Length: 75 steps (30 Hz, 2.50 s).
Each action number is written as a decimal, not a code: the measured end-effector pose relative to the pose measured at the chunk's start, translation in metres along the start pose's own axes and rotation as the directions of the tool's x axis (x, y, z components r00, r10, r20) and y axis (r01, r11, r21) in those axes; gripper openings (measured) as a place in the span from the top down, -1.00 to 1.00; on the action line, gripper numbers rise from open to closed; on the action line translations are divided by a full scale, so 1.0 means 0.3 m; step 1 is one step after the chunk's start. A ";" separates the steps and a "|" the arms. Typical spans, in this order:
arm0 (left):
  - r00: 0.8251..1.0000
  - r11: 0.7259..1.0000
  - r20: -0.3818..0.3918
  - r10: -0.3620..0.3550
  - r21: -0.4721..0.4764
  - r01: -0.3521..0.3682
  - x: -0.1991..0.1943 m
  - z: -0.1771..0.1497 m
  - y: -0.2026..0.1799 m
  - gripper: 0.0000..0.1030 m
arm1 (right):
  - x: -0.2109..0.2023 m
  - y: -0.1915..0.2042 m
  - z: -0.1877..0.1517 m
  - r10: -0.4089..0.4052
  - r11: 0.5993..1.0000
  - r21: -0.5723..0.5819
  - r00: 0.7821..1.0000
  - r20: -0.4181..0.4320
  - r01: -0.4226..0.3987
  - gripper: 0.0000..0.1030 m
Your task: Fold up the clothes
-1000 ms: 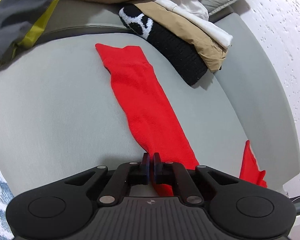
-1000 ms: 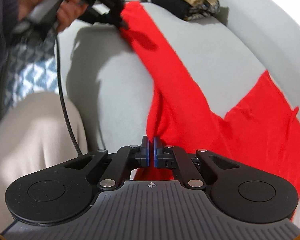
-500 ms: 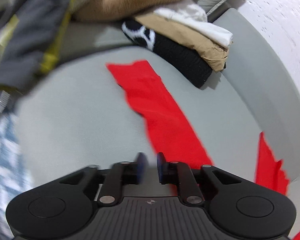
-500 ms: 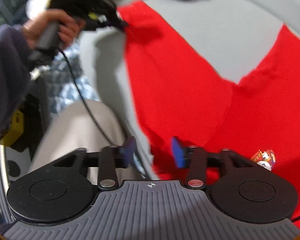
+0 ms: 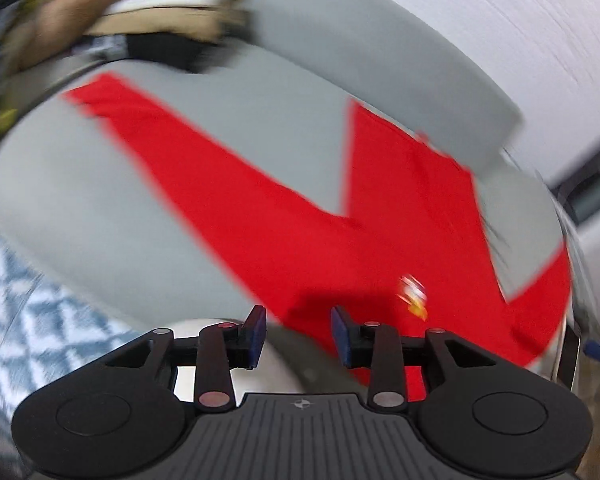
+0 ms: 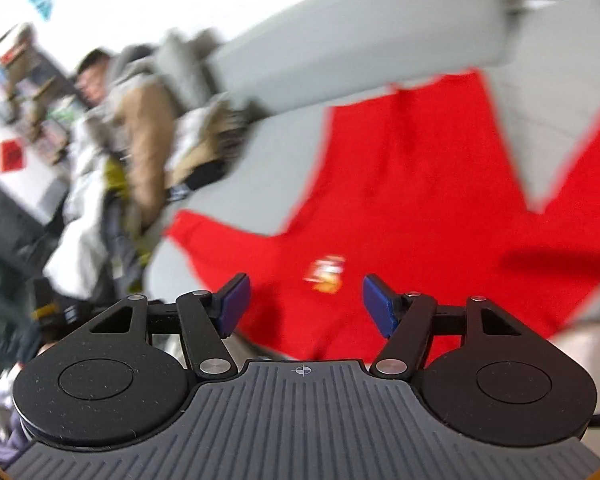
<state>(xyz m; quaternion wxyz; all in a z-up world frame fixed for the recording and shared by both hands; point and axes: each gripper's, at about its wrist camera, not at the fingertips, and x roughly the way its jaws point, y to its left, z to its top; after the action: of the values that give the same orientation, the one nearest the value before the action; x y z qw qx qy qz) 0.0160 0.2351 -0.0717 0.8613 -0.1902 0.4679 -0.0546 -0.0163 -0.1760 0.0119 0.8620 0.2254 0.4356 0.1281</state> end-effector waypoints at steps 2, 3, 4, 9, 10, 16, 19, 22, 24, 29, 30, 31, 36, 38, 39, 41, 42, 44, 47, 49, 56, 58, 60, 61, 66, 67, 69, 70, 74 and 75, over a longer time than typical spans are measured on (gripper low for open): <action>0.999 0.998 -0.035 -0.002 0.064 0.004 0.084 -0.016 -0.108 0.38 | 0.039 -0.064 -0.038 -0.053 0.998 0.035 0.998 -0.032 0.054 0.44; 0.998 0.996 -0.057 0.007 0.093 -0.002 0.129 -0.025 -0.159 0.47 | 0.070 -0.095 -0.062 -0.065 0.996 0.059 0.996 -0.057 0.069 0.64; 0.997 0.993 -0.076 0.018 0.121 -0.008 0.173 -0.034 -0.209 0.60 | 0.104 -0.125 -0.087 -0.073 0.993 0.086 0.994 -0.083 0.080 0.75; 0.992 0.966 -0.047 0.115 0.239 -0.101 0.282 -0.090 -0.400 0.55 | 0.233 -0.193 -0.160 -0.174 0.977 0.107 0.978 -0.117 0.187 0.59; 0.991 0.958 -0.036 0.128 0.263 -0.114 0.296 -0.098 -0.422 0.49 | 0.249 -0.197 -0.161 -0.208 0.971 0.100 0.973 -0.102 0.218 0.24; 0.987 0.930 -0.050 0.151 0.347 -0.124 0.395 -0.138 -0.503 0.34 | 0.325 -0.236 -0.118 -0.214 0.967 0.131 0.975 -0.056 0.220 0.12; 0.983 0.935 -0.108 0.146 0.339 -0.101 0.448 -0.154 -0.492 0.34 | 0.379 -0.239 -0.117 -0.299 0.949 0.066 0.945 -0.129 0.309 0.12; 0.981 0.947 -0.160 0.111 0.316 -0.056 0.441 -0.157 -0.470 0.30 | 0.409 -0.253 -0.167 -0.285 0.951 0.059 0.935 -0.213 0.303 0.08; 0.973 0.954 -0.212 0.090 0.300 -0.023 0.440 -0.171 -0.448 0.26 | 0.409 -0.261 -0.209 -0.256 0.956 0.075 0.931 -0.260 0.283 0.08; 0.898 0.981 -0.440 0.026 0.183 0.061 0.452 -0.216 -0.378 0.31 | 0.363 -0.244 -0.271 -0.175 0.964 0.138 0.930 -0.323 0.229 0.19; 0.895 0.985 -0.446 0.001 0.157 0.077 0.437 -0.214 -0.367 0.31 | 0.331 -0.229 -0.254 -0.162 0.967 0.142 0.943 -0.290 0.210 0.12; 0.907 0.984 -0.420 -0.011 0.158 0.084 0.407 -0.189 -0.370 0.30 | 0.300 -0.214 -0.236 -0.152 0.971 0.143 0.955 -0.255 0.193 0.00; 0.956 0.981 -0.279 -0.091 0.137 0.134 0.254 -0.041 -0.382 0.23 | 0.114 -0.143 -0.097 -0.102 0.984 0.141 0.994 -0.050 0.108 -0.34; 0.971 0.980 -0.202 -0.126 0.129 0.154 0.199 0.054 -0.393 0.21 | 0.043 -0.117 -0.023 -0.099 0.988 0.118 0.995 0.033 0.095 -0.42; 0.976 0.979 -0.165 -0.139 0.128 0.161 0.177 0.101 -0.400 0.18 | 0.009 -0.103 0.017 -0.099 0.991 0.102 0.993 0.067 0.092 -0.42; 0.980 0.976 -0.115 -0.162 0.126 0.176 0.159 0.193 -0.418 0.14 | -0.040 -0.086 0.096 -0.099 0.993 0.075 0.988 0.117 0.091 -0.45; 0.980 0.975 -0.098 -0.172 0.124 0.184 0.157 0.238 -0.428 0.13 | -0.059 -0.087 0.138 -0.103 0.993 0.065 0.986 0.129 0.096 -0.49; 0.980 0.975 -0.076 -0.183 0.114 0.191 0.176 0.326 -0.436 0.12 | -0.075 -0.087 0.225 -0.126 0.992 0.046 0.982 0.141 0.121 -0.62; 0.987 0.984 -0.063 -0.147 0.087 0.152 0.291 0.463 -0.413 0.12 | -0.027 -0.125 0.354 -0.194 0.981 0.043 0.974 0.114 0.190 -0.62; 0.996 0.993 -0.046 -0.079 0.089 0.083 0.404 0.551 -0.392 0.12 | 0.033 -0.175 0.438 -0.237 0.971 0.049 0.968 0.080 0.234 -0.62; 0.999 0.996 -0.028 -0.016 0.087 0.019 0.819 0.768 -0.293 -0.02 | 0.477 -0.499 0.671 -0.317 0.929 0.176 0.946 -0.070 0.324 -0.52; 0.999 0.991 -0.042 0.004 0.136 0.002 0.920 0.818 -0.295 -0.11 | 0.608 -0.579 0.719 -0.345 0.914 0.191 0.934 -0.094 0.357 -0.47; 0.999 0.984 -0.038 0.033 0.175 -0.026 1.013 0.868 -0.299 -0.11 | 0.720 -0.646 0.772 -0.358 0.906 0.204 0.929 -0.099 0.371 -0.38; 0.999 0.983 -0.031 0.037 0.180 -0.031 1.051 0.895 -0.297 -0.11 | 0.759 -0.669 0.802 -0.352 0.908 0.209 0.932 -0.087 0.363 -0.35; 1.000 0.982 0.007 0.011 0.187 -0.012 1.189 1.001 -0.277 -0.10 | 0.925 -0.742 0.952 -0.295 0.935 0.205 0.955 -0.005 0.290 -0.27; 1.000 0.979 0.015 0.016 0.204 -0.019 1.214 1.016 -0.281 -0.05 | 0.954 -0.745 0.980 -0.292 0.940 0.185 0.956 0.011 0.285 -0.22; 0.998 0.965 0.036 0.044 0.257 -0.052 1.252 1.026 -0.309 -0.01 | 1.012 -0.752 1.027 -0.309 0.942 0.144 0.951 0.021 0.303 -0.14; 0.997 0.953 0.061 0.049 0.296 -0.065 1.258 1.020 -0.333 0.15 | 1.042 -0.757 1.047 -0.319 0.940 0.132 0.948 0.021 0.313 -0.03; 0.986 0.903 0.158 0.060 0.412 -0.122 1.253 0.983 -0.410 0.93 | 1.092 -0.720 1.055 -0.315 0.949 0.041 0.945 0.090 0.312 0.94; 0.978 0.895 0.199 0.068 0.422 -0.148 1.236 0.970 -0.418 0.93 | 1.081 -0.704 1.047 -0.327 0.945 0.023 0.936 0.128 0.326 0.94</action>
<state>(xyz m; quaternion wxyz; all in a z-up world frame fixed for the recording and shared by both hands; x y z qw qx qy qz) 0.4733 0.0990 -0.1730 0.9222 0.0287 0.3744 -0.0921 0.4335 -0.3106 -0.1556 0.8977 0.1586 0.4098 -0.0321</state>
